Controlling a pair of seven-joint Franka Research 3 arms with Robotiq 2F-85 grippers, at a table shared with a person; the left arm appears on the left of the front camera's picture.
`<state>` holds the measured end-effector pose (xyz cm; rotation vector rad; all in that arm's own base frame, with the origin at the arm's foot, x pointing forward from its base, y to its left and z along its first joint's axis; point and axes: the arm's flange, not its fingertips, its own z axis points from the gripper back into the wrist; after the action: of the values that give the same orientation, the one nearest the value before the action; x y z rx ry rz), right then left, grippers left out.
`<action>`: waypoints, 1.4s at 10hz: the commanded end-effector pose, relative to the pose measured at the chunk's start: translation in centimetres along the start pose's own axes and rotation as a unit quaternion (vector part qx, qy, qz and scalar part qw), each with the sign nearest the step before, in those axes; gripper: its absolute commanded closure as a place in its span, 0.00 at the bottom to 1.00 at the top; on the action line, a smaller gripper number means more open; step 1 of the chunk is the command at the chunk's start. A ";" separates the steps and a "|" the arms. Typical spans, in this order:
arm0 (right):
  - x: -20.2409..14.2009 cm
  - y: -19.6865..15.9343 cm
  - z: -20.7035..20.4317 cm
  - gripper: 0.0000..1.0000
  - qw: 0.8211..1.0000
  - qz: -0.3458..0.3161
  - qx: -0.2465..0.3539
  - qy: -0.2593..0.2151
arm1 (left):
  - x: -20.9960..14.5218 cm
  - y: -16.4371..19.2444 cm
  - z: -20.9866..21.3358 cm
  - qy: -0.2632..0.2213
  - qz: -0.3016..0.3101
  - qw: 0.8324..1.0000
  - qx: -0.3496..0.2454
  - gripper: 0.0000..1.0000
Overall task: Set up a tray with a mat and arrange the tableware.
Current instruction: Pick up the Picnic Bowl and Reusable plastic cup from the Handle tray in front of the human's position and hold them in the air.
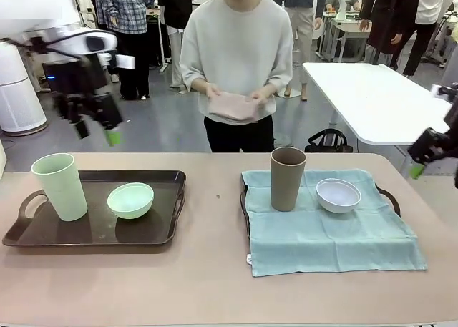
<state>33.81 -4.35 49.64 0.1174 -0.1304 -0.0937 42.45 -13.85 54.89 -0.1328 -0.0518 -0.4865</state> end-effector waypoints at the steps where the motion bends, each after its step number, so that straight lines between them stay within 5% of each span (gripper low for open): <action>1: -3.2 -1.9 0.1 0.00 1.000 -0.006 0.025 -0.010 | -3.6 2.6 0.4 0.005 -0.009 1.000 -0.026 0.00; 2: -3.0 -1.7 0.3 0.00 0.999 -0.033 0.018 -0.012 | -5.4 2.6 1.0 0.024 -0.038 0.998 -0.040 0.00; 4: -1.8 -1.2 0.0 0.00 1.000 -0.004 0.009 -0.004 | -2.2 2.2 0.3 0.001 0.005 1.000 -0.010 0.00; 5: -2.5 -2.1 0.9 0.00 1.000 -0.016 0.011 -0.011 | -4.5 3.5 1.0 0.009 -0.007 1.000 -0.021 0.00; 7: -0.9 -5.3 2.6 0.00 0.996 -0.026 0.089 0.010 | -5.5 6.5 2.0 -0.054 0.031 0.990 -0.123 0.00; 10: -1.2 -11.6 4.7 0.00 0.979 -0.062 0.194 0.007 | -11.1 12.5 3.3 -0.076 0.097 0.973 -0.197 0.00; 14: -2.2 -16.8 3.4 0.00 0.945 -0.087 0.316 0.006 | -18.8 22.4 0.4 -0.152 0.204 0.914 -0.317 0.00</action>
<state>29.42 -20.06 50.95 0.6938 -0.1391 -0.2445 35.85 13.73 52.95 -0.7517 -0.1322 -0.0658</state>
